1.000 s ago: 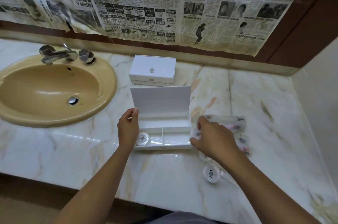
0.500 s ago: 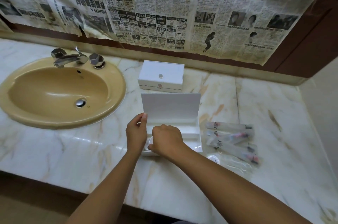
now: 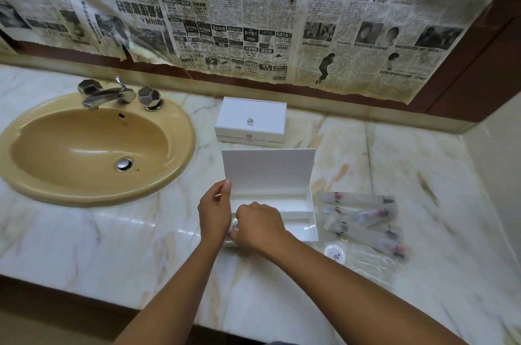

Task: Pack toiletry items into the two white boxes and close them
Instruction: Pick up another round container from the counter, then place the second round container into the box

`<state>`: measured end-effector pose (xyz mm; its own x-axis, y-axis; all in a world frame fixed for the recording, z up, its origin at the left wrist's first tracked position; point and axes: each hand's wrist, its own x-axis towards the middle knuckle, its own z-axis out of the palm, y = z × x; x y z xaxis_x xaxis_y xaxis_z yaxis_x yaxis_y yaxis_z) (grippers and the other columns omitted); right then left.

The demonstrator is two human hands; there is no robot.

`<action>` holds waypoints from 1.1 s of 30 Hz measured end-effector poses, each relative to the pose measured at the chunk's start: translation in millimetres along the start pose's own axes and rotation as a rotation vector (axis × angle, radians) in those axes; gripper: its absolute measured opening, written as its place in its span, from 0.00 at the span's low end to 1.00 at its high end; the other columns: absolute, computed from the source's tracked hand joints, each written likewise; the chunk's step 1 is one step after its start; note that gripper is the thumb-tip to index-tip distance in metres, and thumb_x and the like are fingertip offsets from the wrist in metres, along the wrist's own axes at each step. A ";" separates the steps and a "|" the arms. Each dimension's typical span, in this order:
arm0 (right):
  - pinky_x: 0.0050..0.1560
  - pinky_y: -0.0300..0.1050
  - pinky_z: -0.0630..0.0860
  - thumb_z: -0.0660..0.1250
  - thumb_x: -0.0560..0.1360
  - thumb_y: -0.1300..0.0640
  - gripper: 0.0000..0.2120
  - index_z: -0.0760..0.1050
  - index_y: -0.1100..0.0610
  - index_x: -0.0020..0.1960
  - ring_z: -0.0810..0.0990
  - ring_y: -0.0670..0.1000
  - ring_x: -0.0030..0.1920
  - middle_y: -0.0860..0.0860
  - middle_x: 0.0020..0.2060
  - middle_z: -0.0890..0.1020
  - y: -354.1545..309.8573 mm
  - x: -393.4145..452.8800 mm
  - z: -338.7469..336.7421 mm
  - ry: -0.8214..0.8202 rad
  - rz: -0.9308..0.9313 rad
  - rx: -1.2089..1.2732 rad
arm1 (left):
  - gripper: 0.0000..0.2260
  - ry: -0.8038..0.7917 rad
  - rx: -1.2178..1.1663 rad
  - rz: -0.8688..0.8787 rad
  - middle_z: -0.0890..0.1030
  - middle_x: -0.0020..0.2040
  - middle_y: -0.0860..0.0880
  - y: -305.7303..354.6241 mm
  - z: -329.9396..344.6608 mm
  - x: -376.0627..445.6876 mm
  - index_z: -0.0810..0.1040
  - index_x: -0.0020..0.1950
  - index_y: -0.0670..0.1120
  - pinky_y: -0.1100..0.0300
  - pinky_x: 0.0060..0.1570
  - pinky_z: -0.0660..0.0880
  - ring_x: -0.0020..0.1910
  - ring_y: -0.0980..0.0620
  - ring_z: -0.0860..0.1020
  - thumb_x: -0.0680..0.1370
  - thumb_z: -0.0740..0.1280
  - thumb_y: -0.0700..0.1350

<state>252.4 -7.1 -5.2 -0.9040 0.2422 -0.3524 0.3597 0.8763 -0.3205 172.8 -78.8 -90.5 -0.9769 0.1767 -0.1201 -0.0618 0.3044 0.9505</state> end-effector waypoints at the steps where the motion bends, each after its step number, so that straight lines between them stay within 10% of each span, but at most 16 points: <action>1: 0.41 0.44 0.65 0.62 0.76 0.52 0.07 0.73 0.56 0.48 0.76 0.56 0.44 0.55 0.49 0.80 -3.1 0.4 1.5 -0.002 -0.011 0.013 | 0.11 -0.003 -0.001 0.000 0.84 0.50 0.52 0.5 0.0 0.2 0.82 0.56 0.45 0.66 0.46 0.72 0.43 0.54 0.78 0.81 0.64 0.50; 19: 0.41 0.42 0.71 0.63 0.74 0.46 0.09 0.75 0.51 0.45 0.79 0.52 0.44 0.47 0.41 0.81 86.4 -60.5 -21.5 0.283 0.166 0.148 | 0.12 -0.013 -0.015 -0.003 0.83 0.51 0.54 -1.8 -1.0 1.8 0.82 0.56 0.45 0.69 0.50 0.71 0.50 0.62 0.79 0.81 0.64 0.51; 33: 0.45 0.42 0.69 0.66 0.72 0.54 0.18 0.72 0.49 0.62 0.78 0.53 0.53 0.49 0.56 0.77 142.3 -87.0 24.0 0.054 0.353 0.020 | 0.08 -0.008 0.016 0.037 0.81 0.45 0.54 -1.2 1.0 -0.3 0.81 0.51 0.46 0.77 0.43 0.69 0.39 0.71 0.76 0.82 0.64 0.48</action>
<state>387.8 86.6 -41.3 -0.7337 0.5510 -0.3976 0.6562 0.7264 -0.2041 173.4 -78.3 -91.9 -0.9768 0.1957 -0.0871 -0.0220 0.3127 0.9496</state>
